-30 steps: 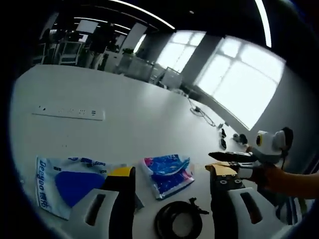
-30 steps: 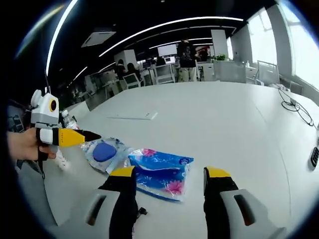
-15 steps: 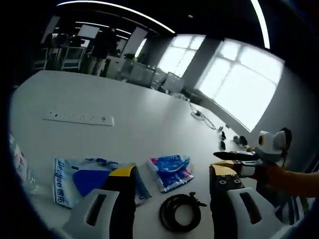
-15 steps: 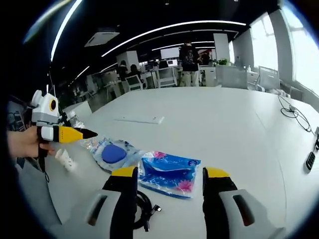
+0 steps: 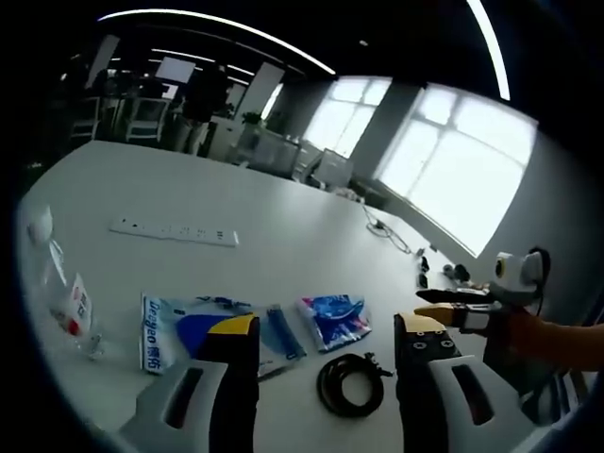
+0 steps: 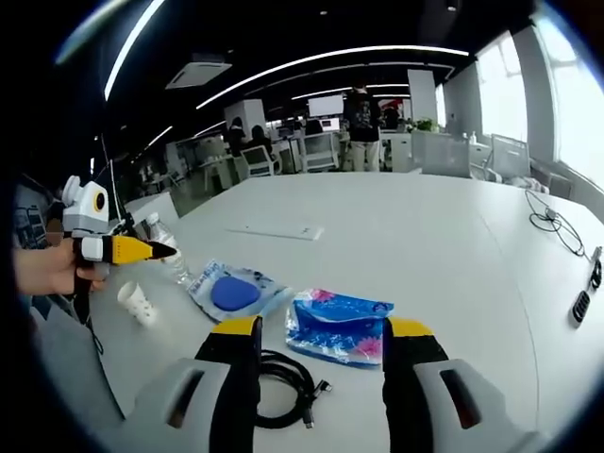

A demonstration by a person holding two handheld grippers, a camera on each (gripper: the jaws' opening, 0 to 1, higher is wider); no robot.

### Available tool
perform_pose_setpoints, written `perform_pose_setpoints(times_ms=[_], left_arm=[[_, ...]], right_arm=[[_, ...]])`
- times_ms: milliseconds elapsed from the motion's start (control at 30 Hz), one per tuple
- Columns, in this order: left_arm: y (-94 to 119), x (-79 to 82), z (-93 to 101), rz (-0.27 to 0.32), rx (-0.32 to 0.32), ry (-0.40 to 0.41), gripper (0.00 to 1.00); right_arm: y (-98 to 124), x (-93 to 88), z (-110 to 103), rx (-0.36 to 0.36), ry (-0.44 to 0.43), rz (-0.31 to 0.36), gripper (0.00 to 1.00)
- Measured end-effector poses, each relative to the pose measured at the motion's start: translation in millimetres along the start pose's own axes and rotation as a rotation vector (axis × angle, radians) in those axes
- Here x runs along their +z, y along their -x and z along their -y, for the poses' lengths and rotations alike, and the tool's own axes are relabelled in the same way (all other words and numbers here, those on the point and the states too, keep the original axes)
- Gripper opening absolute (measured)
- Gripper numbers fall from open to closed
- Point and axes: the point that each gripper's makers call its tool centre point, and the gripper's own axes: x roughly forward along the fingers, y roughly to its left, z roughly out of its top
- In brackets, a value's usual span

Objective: Arrange the tabletop items into an orderly group along one side of the table until the central work area is clear of visible clutter.

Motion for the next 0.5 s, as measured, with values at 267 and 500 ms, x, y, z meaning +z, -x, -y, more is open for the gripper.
perform_pose_setpoints(times_ms=[267, 500], left_arm=[[32, 9.5, -9.8, 0.028, 0.017, -0.008, 0.54], [52, 16.5, -13.8, 0.05, 0.021, -0.016, 0.54]], right_arm=[[15, 7.3, -14, -0.019, -0.003, 0.024, 0.49], [27, 16.2, -23, -0.037, 0.007, 0.047, 0.49]])
